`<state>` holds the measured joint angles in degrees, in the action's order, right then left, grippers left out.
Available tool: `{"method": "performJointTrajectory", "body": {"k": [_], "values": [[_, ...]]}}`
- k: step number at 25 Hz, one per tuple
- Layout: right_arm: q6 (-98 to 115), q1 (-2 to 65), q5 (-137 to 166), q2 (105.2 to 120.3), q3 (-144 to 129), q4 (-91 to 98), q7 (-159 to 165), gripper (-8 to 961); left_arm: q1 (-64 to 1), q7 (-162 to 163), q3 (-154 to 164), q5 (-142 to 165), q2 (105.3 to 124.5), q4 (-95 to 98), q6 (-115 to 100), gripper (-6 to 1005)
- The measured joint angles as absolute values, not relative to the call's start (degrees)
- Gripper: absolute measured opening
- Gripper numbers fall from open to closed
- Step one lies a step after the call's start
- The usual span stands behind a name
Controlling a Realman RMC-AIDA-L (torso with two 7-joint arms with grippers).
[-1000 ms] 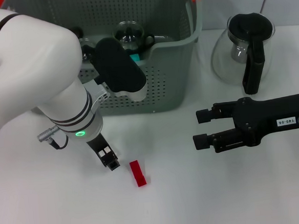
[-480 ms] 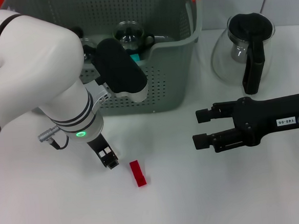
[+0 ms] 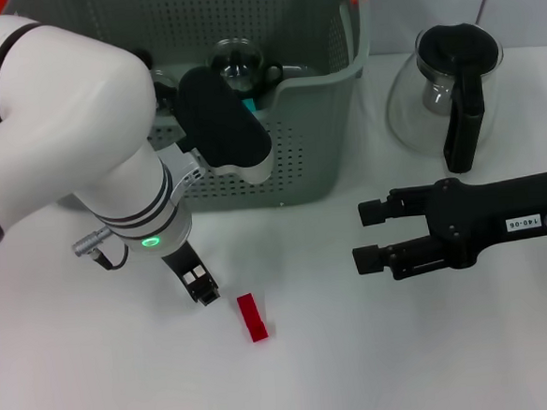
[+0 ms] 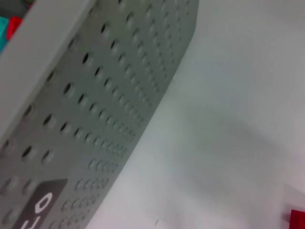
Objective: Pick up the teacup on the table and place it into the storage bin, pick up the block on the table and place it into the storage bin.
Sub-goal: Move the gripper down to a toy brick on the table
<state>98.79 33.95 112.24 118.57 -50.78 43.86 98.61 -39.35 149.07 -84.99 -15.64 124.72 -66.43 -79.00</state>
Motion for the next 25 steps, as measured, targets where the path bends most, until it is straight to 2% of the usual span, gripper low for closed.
{"method": "performJointTrajectory", "body": {"k": [19, 25], "values": [[99.3, 33.9, 112.2, 118.54, -50.4, 43.9, 98.6, 896, -40.6, 149.2, -84.9, -15.6, 124.72, -64.4, -78.5, 518], [99.3, 33.9, 112.2, 118.48, -50.4, 43.9, 98.6, 897, -41.1, 149.3, -84.9, -15.7, 124.69, -63.8, -78.4, 447]]}}
